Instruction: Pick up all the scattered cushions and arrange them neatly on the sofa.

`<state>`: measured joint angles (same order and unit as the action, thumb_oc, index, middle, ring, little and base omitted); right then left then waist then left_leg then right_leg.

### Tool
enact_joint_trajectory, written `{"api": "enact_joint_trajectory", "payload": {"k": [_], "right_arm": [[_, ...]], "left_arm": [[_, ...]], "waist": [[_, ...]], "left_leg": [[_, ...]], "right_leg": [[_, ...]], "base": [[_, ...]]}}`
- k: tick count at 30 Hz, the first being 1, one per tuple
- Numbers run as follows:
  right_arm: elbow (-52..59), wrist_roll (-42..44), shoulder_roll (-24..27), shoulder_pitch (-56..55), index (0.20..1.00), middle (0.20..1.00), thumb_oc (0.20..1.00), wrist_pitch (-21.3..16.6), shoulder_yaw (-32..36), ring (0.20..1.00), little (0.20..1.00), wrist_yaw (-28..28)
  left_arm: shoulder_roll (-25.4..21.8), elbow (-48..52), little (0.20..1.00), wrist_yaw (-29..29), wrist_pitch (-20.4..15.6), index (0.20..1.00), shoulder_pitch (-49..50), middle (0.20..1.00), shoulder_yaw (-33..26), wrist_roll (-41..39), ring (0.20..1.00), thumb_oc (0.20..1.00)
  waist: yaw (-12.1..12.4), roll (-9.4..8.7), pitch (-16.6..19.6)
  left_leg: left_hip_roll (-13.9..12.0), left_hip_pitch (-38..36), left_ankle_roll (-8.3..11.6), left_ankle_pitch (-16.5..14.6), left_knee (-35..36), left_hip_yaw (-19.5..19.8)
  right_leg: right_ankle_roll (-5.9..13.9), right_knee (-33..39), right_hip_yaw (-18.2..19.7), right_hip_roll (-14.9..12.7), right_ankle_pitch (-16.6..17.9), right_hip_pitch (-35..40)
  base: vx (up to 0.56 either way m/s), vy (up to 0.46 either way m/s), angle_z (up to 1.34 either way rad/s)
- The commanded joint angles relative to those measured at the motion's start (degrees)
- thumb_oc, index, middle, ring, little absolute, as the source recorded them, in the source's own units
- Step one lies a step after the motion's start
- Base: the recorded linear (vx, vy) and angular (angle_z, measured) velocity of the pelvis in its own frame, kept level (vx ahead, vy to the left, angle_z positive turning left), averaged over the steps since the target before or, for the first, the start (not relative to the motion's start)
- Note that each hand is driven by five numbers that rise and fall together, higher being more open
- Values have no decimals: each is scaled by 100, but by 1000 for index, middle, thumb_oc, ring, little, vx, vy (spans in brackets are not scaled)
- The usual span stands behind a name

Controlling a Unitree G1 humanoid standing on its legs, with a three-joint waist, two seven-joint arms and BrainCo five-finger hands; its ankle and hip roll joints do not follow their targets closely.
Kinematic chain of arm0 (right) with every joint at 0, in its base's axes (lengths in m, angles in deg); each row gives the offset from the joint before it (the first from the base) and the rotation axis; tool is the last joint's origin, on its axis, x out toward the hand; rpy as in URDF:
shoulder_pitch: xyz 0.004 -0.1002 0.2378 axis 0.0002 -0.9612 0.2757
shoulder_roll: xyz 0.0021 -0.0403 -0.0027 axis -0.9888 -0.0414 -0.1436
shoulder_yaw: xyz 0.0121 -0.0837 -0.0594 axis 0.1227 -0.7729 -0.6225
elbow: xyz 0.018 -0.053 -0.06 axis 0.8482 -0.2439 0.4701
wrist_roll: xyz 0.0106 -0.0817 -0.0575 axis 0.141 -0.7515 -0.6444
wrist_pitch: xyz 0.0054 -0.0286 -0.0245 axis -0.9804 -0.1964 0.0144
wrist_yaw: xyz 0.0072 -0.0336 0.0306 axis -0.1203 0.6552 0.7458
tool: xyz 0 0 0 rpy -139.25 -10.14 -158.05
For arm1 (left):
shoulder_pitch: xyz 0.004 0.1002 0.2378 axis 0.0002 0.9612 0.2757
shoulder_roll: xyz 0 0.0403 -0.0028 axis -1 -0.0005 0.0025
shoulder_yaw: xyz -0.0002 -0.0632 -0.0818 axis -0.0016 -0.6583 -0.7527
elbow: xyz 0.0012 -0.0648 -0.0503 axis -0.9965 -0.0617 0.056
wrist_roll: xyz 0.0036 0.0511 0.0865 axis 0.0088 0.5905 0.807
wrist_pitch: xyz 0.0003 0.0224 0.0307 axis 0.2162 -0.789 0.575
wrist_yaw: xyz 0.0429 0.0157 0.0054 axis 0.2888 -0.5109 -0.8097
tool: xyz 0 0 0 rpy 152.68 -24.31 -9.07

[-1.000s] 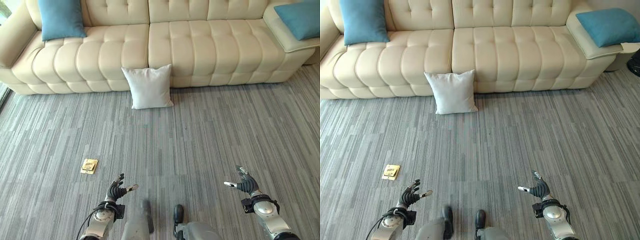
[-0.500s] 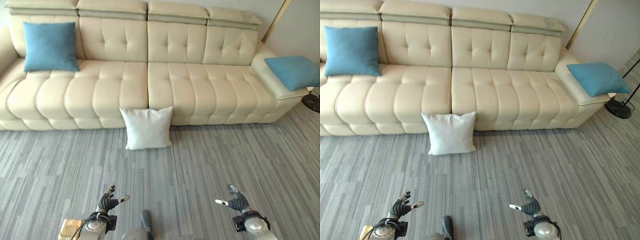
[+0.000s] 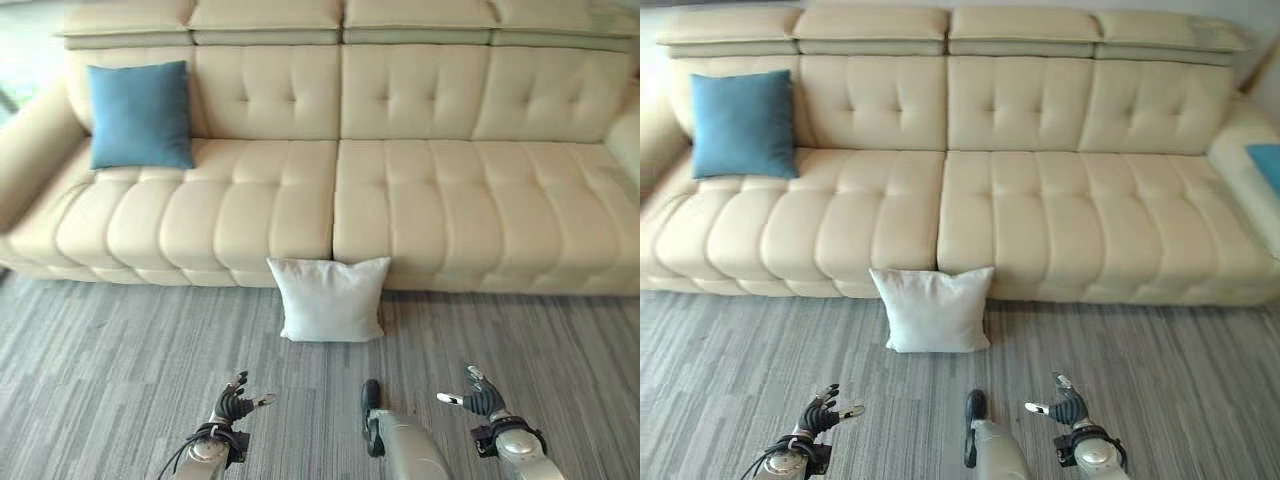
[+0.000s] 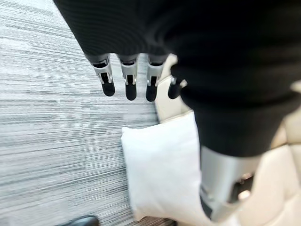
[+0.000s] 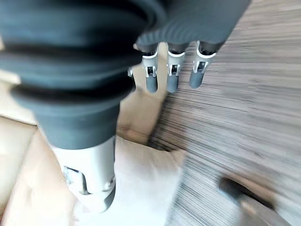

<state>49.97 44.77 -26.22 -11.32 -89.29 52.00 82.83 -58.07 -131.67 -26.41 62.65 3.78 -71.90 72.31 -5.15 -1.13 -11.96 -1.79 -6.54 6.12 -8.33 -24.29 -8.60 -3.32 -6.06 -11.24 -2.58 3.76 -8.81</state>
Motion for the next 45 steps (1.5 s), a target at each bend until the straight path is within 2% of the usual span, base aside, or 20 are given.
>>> {"api": "enact_joint_trajectory", "payload": {"k": [1,3,5,8,11,13,15,17,18,19,21,22,25,26,28,30,31,34,38,45], "right_arm": [[225,128,172,97,1000,1000,1000,-200,-16,1000,1000,92],[215,125,176,87,1000,1000,1000,-193,-24,1000,1000,78],[186,92,201,91,1000,1000,1000,-177,-31,1000,1000,90],[146,97,140,75,1000,1000,1000,-170,-69,1000,1000,128],[66,85,82,78,1000,1000,1000,-149,-81,1000,1000,137],[48,53,23,36,1000,1000,1000,-140,-55,1000,1000,110],[24,31,-69,87,1000,1000,1000,-119,-91,1000,1000,92],[11,28,-96,115,1000,1000,1000,-117,-108,1000,1000,83],[52,-4,-153,221,1000,1000,1000,-122,-176,1000,1000,69],[51,-4,-155,224,1000,1000,1000,-122,-177,1000,1000,69],[166,-34,-186,364,1000,1000,1000,-128,-252,1000,1000,65],[204,-48,-193,417,1000,1000,1000,-132,-282,1000,1000,65],[252,-88,-210,448,1000,1000,1000,-138,-335,1000,1000,57],[300,-153,-175,452,1000,1000,1000,-126,-368,1000,1000,40],[306,-210,-137,487,1000,1000,1000,-132,-399,1000,1000,57],[267,-251,-122,501,1000,1000,1000,-148,-461,1000,1000,49],[271,-268,-94,496,1000,1000,1000,-139,-450,1000,1000,68],[355,-344,-13,488,1000,1000,1000,-132,-480,1000,1000,74],[298,-391,56,582,1000,1000,1000,-138,-530,1000,1000,119],[-211,21,61,1494,1000,1000,1000,-175,-709,1000,1000,400]], "left_arm": [[-199,180,1000,-58,-160,1000,-176,1000,31,183,1000,1000],[-202,206,1000,-74,-156,1000,-166,1000,47,196,1000,1000],[-219,219,1000,-90,-149,1000,-161,1000,92,275,1000,1000],[-251,228,1000,-68,-129,1000,-127,1000,86,298,1000,1000],[-253,229,1000,-49,-114,1000,-117,1000,92,273,1000,1000],[-251,203,1000,-88,-108,1000,-98,1000,85,335,1000,1000],[-292,164,1000,-77,-109,1000,-147,1000,78,363,1000,1000],[-322,168,1000,-80,-104,1000,-170,1000,66,370,1000,1000],[-403,189,1000,-28,-113,1000,-229,1000,6,352,1000,1000],[-405,190,1000,-29,-113,1000,-230,1000,4,352,1000,1000],[-540,218,1000,30,-122,1000,-306,1000,-95,333,1000,1000],[-575,227,1000,58,-134,1000,-321,1000,-147,302,1000,1000],[-612,189,1000,109,-136,1000,-330,1000,-234,254,1000,1000],[-620,119,1000,128,-145,1000,-326,1000,-288,221,1000,1000],[-634,61,1000,150,-164,1000,-329,1000,-350,184,1000,1000],[-645,-7,1000,182,-171,1000,-347,1000,-343,174,1000,1000],[-683,12,1000,198,-184,1000,-309,1000,-386,182,1000,1000],[-696,25,1000,214,-189,1000,-289,1000,-443,198,1000,1000],[-721,-179,1000,298,-236,1000,-438,1000,-537,136,1000,1000],[-922,-353,1000,723,-498,1000,-1348,1000,-625,-570,1000,1000]], "waist": [[-120,-136,27],[-101,-141,42],[-47,-176,73],[71,-167,63],[135,-190,46],[118,-177,103],[107,-225,149],[125,-241,166],[140,-252,161],[153,-256,161],[163,-218,98],[182,-200,77],[229,-165,63],[226,-140,79],[236,-103,75],[214,-112,69],[207,-117,55],[231,-165,27],[295,-157,-13],[381,-44,-511]], "left_leg": [[-79,658,-97,428,414,-297],[-97,688,-155,339,633,-313],[-121,894,-215,270,1184,-252],[-279,1249,-103,831,1829,-26],[-304,1427,-88,958,1873,34],[-239,1288,-142,908,1985,-42],[-61,1252,-285,747,1884,-53],[-22,1226,-329,697,1876,-101],[71,1133,-453,568,1890,-195],[72,1131,-456,566,1892,-210],[131,1000,-614,449,1910,-302],[152,965,-666,398,1892,-328],[187,871,-716,321,1894,-361],[241,743,-722,300,1981,-339],[239,655,-708,277,2050,-344],[257,642,-689,272,2053,-339],[246,641,-683,247,1984,-306],[297,660,-639,228,1884,-268],[296,836,-581,217,1818,-270],[173,2338,-561,262,1066,-211]], "right_leg": [[677,11,139,-172,-633,557],[688,45,162,-175,-671,608],[736,156,233,-195,-756,722],[762,303,348,-125,-901,1005],[791,295,438,-132,-991,1172],[846,208,480,-187,-1035,1245],[949,-19,638,-311,-1001,1191],[992,-118,685,-344,-972,1140],[1126,-422,724,-441,-819,989],[1129,-438,740,-444,-825,976],[1267,-1153,779,-541,-538,605],[1280,-1340,743,-575,-505,524],[1277,-1558,536,-685,-457,403],[1192,-1392,345,-654,-533,303],[1153,-1188,102,-647,-573,136],[1108,-1016,44,-592,-625,90],[1153,-916,-47,-637,-642,152],[1083,-725,69,-521,-673,237],[1015,-494,-36,-483,-712,258],[900,-1332,1,-641,-849,-1163]], "base": [[237,-70,-28],[144,-10,-31],[198,40,-32],[263,98,-28],[199,153,-38],[284,287,-23],[215,256,-1],[121,176,-11],[86,152,-17],[124,219,-21],[115,204,-29],[94,162,-35],[92,86,-28],[150,62,0],[110,6,-12],[81,-44,-3],[113,-74,10],[78,-75,24],[-18,-96,20],[-179,-30,12]]}}
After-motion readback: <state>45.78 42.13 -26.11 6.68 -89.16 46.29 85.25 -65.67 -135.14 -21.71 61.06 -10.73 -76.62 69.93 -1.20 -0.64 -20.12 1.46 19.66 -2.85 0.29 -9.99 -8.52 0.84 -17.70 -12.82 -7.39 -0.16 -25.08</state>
